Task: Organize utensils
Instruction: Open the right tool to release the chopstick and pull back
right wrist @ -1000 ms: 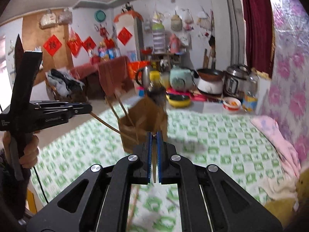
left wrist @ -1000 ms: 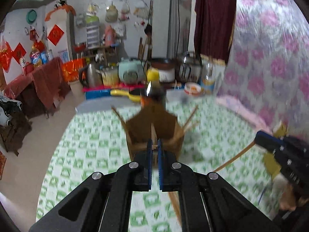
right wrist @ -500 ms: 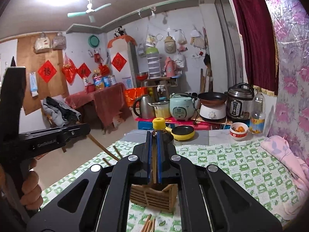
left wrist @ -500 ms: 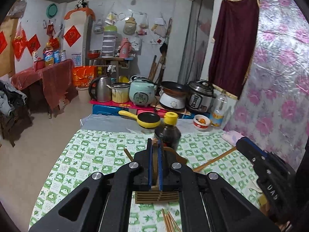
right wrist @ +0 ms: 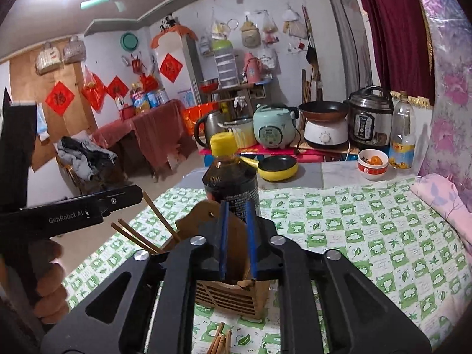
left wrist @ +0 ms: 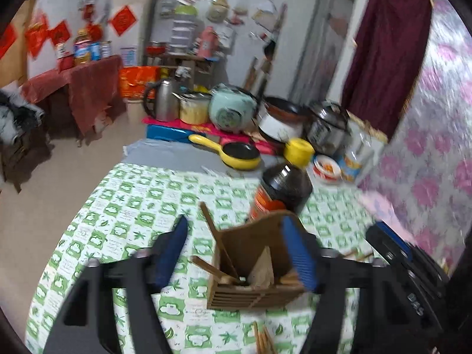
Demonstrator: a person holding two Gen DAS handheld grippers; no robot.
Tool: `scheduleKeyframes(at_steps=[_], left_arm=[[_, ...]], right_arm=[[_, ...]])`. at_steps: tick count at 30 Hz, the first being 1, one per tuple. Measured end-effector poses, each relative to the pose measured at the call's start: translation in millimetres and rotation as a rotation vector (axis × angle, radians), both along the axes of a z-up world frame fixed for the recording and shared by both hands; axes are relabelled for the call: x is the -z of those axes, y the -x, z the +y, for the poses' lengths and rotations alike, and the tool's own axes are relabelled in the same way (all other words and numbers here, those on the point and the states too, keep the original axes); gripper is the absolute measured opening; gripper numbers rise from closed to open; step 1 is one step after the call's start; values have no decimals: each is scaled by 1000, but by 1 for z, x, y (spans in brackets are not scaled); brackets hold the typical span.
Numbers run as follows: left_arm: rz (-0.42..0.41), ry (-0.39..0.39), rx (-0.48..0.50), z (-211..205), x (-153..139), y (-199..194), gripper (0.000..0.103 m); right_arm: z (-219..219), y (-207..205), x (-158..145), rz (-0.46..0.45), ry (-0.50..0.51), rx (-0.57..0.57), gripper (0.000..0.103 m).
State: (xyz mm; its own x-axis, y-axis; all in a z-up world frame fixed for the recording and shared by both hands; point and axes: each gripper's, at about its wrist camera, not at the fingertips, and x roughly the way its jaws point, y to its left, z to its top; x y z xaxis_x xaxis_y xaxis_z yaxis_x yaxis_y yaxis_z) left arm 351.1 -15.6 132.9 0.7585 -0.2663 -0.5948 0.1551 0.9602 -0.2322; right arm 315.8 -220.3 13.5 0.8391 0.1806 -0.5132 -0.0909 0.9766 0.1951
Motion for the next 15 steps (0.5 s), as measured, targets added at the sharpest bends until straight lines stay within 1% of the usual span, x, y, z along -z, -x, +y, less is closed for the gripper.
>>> scheduleKeyframes(at_steps=[2,3,5,6,8,9,11,13,15], left_arm=[[-5,6,1,2,-3,3,75],[-8,8,2,2,-5,5,76],[-20,10,-9,4,-9,7,85],[-34,7,-19,5,-11,10,87],[-47,1,-28,6,-14,13,91],[-52,-3,-33,6,-15,14,92],[-55,-7,-42,6,-17,16,94],[-51,2,-44,8,-17,15,95],[-45,17,-44,11,-17,15,95]], right_arm=[[-2,4,-3,-11,-10,4,33],[-2,6,-5,-17,-10,6,35],[0,10,-8,-31,-4,8,45],[1,13,-10,-39,0,9,47],[2,17,-12,-56,2,12,60],[2,20,-14,-66,1,16,64],[3,23,-16,-79,-1,20,79],[3,25,-17,-82,2,25,83],[3,25,-17,-75,2,29,84]])
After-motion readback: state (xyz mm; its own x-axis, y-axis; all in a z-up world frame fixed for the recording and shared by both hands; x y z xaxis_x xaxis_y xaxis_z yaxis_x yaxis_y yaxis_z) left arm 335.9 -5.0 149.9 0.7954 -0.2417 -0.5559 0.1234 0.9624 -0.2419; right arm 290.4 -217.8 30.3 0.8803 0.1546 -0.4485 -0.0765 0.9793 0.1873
